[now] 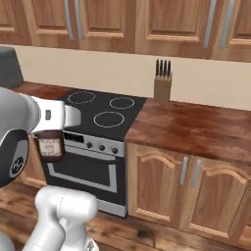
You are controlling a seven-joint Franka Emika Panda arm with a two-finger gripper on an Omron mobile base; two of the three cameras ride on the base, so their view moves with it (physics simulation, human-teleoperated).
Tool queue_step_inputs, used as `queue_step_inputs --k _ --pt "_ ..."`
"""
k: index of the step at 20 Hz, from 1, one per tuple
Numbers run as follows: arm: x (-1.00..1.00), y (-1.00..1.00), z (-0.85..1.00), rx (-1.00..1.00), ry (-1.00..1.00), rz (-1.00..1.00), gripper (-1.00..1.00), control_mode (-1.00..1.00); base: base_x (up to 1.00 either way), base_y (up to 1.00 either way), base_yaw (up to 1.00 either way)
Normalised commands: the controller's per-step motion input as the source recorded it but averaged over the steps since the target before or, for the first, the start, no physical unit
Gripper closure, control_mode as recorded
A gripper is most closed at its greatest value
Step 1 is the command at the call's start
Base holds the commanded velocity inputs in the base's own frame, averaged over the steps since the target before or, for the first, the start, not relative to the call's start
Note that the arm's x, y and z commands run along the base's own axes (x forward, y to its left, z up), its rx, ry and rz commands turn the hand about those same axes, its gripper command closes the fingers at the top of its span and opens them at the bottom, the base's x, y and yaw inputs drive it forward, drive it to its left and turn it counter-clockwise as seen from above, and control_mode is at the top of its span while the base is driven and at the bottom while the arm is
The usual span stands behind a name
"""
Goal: Take 2 condiments from the cabinet and move them on the counter near the stove.Make sure the condiments are lined up with each other, next to each other.
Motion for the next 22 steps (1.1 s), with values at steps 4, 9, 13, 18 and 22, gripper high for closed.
queue_step_inputs --k 4,9,13,18,22 --pt "0.0 0.0 0.0 0.0 0.0 0.0 1.0 1.0 0.37 0.54 -0.36" --pt "0.0 0.0 0.0 0.0 0.0 0.0 1.0 1.0 0.18 0.34 -0.39" --pt "0.0 0.0 0.0 0.0 0.0 0.0 1.0 1.0 0.34 0.42 -0.3" --pt "0.0 0.0 0.0 0.0 0.0 0.0 1.0 1.0 0.34 0.6 -0.1" --pt "0.0 0.0 0.0 0.0 0.0 0.0 1.0 1.0 0.43 0.47 0.0"
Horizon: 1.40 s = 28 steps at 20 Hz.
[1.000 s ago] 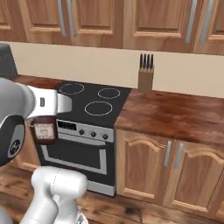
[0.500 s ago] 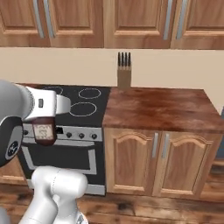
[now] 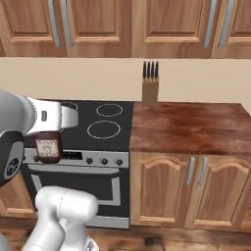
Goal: Take 2 condiments from the cabinet and move them on the counter near the stove.Make sure the condiments are lined up with each other, next to each other.
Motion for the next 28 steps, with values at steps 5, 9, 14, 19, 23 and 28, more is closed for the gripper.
queue_step_inputs --k 5,9,14,19,23,28 --pt "0.0 0.0 0.0 0.0 0.0 0.0 1.0 1.0 0.66 0.05 0.0" --pt "0.0 0.0 0.0 0.0 0.0 0.0 1.0 1.0 0.75 0.0 0.0" --pt "0.0 0.0 0.0 0.0 0.0 0.0 1.0 1.0 0.68 0.01 0.0" --pt "0.0 0.0 0.0 0.0 0.0 0.0 1.0 1.0 0.66 0.0 0.0" --pt "0.0 0.0 0.0 0.0 0.0 0.0 1.0 1.0 0.58 0.0 0.0" --pt "0.0 0.0 0.0 0.0 0.0 0.0 1.0 1.0 0.21 0.0 0.0"
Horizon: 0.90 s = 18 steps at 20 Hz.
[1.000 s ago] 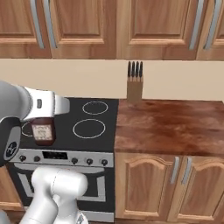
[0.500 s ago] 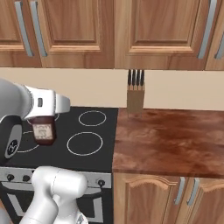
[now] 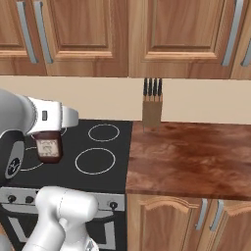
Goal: Take 2 condiments from the cabinet and move them on the counter near the stove.Make sure the condiments are lined up with each other, next to each other.
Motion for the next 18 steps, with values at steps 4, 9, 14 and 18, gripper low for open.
queue_step_inputs --k 4,9,14,18 --pt "0.0 0.0 0.0 0.0 0.0 0.0 1.0 1.0 0.0 0.0 0.0" --pt "0.03 -0.22 -0.15 0.0 0.02 0.01 1.0 -1.0 0.0 -0.03 -0.01" --pt "0.08 -0.69 -0.31 0.0 0.0 0.18 1.0 -1.0 0.0 0.0 0.0" --pt "0.3 -0.55 -0.34 0.0 -0.04 0.34 1.0 -1.0 0.0 0.0 0.0"
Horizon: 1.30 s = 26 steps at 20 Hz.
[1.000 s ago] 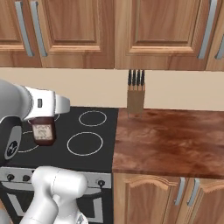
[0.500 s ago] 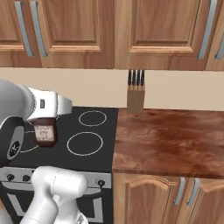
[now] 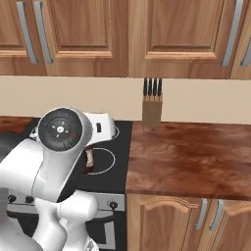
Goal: Take 2 condiments from the cabinet and move them on the counter near the stove.Make sure the condiments are lined up with each other, next to each other.
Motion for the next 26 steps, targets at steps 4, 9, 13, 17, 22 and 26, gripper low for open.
queue_step_inputs --k 4,9,13,17,22,26 --pt "0.56 -0.35 -0.46 0.0 -0.01 0.41 1.0 -1.0 0.0 0.0 0.0" --pt "0.69 -0.21 -0.42 0.0 0.0 0.34 1.0 -1.0 0.0 0.0 0.0" --pt "0.63 -0.01 -0.36 0.03 0.0 0.2 1.0 -1.0 0.0 0.0 0.0" --pt "0.46 0.0 -0.35 0.03 0.0 0.07 1.0 -1.0 0.0 0.0 0.0" --pt "0.38 0.0 -0.34 0.01 0.0 -0.06 1.0 -1.0 0.0 0.0 0.0" --pt "0.27 0.0 -0.39 0.0 0.0 -0.17 1.0 -1.0 0.0 0.0 0.0"
